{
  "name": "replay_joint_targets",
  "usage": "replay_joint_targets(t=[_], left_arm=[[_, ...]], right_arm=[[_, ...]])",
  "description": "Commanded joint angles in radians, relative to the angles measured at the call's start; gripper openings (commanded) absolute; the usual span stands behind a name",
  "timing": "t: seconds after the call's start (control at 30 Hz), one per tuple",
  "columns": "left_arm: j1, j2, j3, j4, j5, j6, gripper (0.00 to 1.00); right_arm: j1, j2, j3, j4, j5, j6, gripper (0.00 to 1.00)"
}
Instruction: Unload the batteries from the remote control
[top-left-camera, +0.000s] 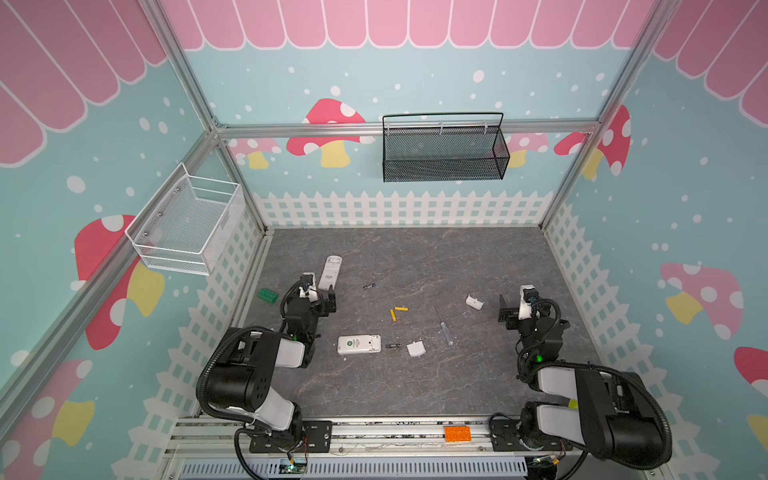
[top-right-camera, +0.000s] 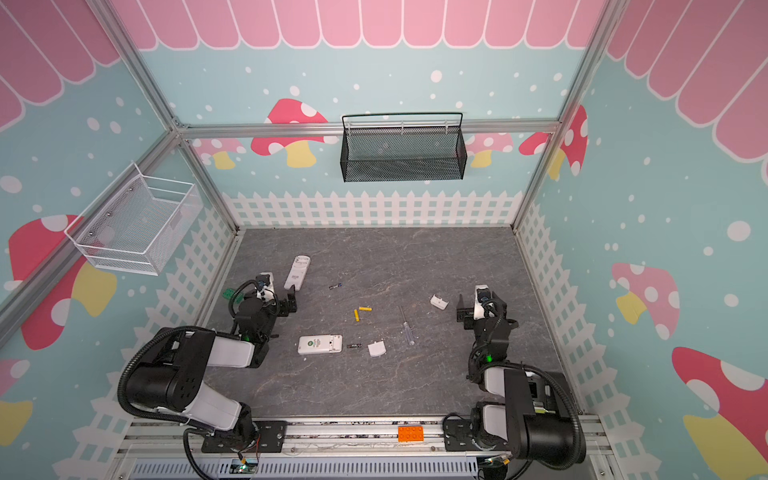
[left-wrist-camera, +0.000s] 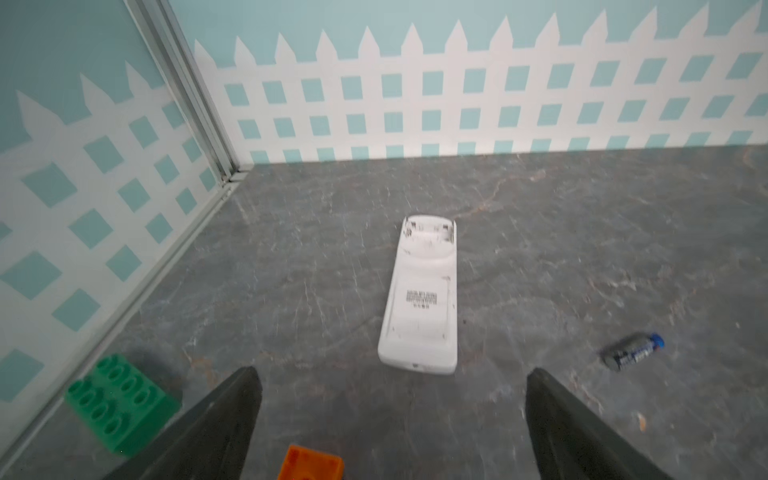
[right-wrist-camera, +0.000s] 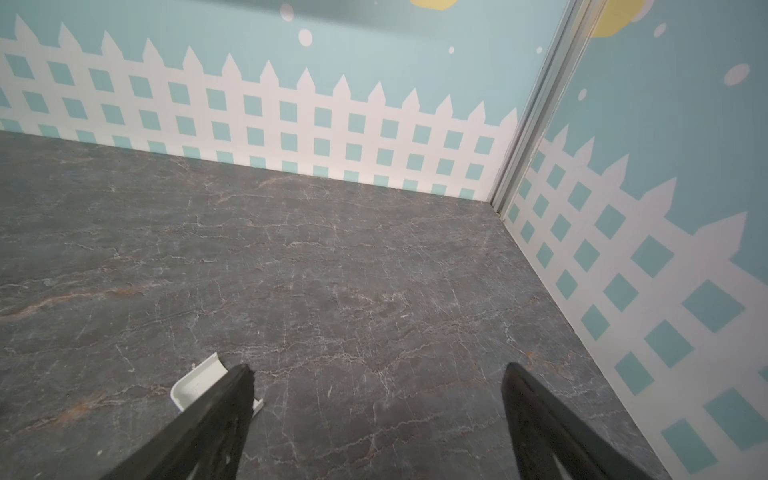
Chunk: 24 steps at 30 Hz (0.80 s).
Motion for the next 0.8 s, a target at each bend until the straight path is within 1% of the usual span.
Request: replay_joint_targets(t=[0.0,0.07,0.13,0.2,0.27,0.3,0.33,0.37,0.43,0.5,0.57,0.77], left_arm=[[0.010,-0.014,0.019,-0.047,-0.034,-0.034,1.00],[0.017,-0.016,0.026,-0.065,-0.023,-0.041,1.00],[0.023,-0.018,0.032,-0.078,-0.017,-0.047,1.00],[0.028,-0.017,0.043,-0.097,-0.035,-0.062,0.99],[0.031,-0.018,0.044,-0.102,-0.032,-0.064,1.00],[0.031,-0.017,0.044,-0.101,-0.031,-0.064,1.00],[0.031,-0.016,0.044,-0.100,-0.031,-0.064,1.00],[0.031,-0.015,0.042,-0.096,-0.032,-0.063,1.00],[0.031,-0.014,0.043,-0.094,-0.032,-0.062,0.99],[0.031,-0.013,0.043,-0.092,-0.033,-0.062,1.00],[0.030,-0.012,0.044,-0.091,-0.032,-0.062,1.00],[0.031,-0.015,0.044,-0.098,-0.033,-0.063,0.99]], right_arm=[[0.000,0.077,-0.009,0.197,-0.061,0.002,0.94],[-0.001,0.137,-0.012,0.253,-0.056,0.002,0.94],[0.002,0.210,-0.021,0.359,-0.047,0.004,0.94],[0.006,0.168,0.026,0.191,-0.012,0.010,0.94],[0.014,0.207,0.074,0.162,0.039,0.027,0.96],[0.025,0.189,0.098,0.089,0.057,0.018,0.99],[0.027,0.195,0.095,0.099,0.056,0.016,0.99],[0.029,0.207,0.086,0.147,0.057,0.014,0.98],[0.035,0.190,0.092,0.101,0.068,0.010,0.98],[0.038,0.200,0.086,0.136,0.066,0.006,0.98],[0.039,0.193,0.091,0.107,0.069,0.005,0.98],[0.039,0.194,0.091,0.114,0.069,0.004,0.98]])
